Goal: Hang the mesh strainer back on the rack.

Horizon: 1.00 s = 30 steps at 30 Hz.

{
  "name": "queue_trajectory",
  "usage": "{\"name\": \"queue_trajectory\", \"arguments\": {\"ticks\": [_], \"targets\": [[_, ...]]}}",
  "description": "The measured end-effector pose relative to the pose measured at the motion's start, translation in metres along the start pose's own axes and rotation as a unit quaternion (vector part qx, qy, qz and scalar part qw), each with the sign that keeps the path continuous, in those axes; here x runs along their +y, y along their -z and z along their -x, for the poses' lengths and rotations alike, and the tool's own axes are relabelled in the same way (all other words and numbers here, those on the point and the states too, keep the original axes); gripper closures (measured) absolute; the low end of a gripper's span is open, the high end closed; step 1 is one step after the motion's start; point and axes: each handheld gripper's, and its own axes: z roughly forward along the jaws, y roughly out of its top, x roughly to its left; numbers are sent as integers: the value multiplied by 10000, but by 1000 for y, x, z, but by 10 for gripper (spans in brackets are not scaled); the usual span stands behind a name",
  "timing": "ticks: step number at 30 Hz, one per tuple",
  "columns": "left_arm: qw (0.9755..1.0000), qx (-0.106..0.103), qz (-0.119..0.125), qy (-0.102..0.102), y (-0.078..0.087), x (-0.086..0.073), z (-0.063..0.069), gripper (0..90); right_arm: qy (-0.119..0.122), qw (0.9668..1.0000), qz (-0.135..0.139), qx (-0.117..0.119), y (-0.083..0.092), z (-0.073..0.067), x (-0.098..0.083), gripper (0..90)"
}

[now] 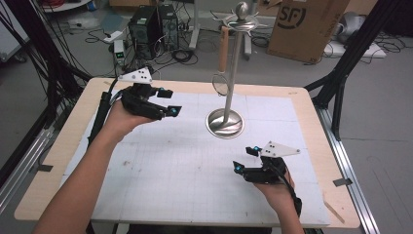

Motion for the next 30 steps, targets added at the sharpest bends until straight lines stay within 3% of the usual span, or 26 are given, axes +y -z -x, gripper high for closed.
{"name": "queue_trajectory", "arguments": {"ticks": [8,23,30], "targets": [[9999,-10,6,-106,3,-19,9,282,-35,10000,13,-19,2,0,1,264],[9997,225,-50,10,8,-67,11,233,-56,10000,-2,-21,3,0,0,264],[9997,221,-108,24,10,-86,15,221,-73,10000,9,-34,3,1,-1,264]]}}
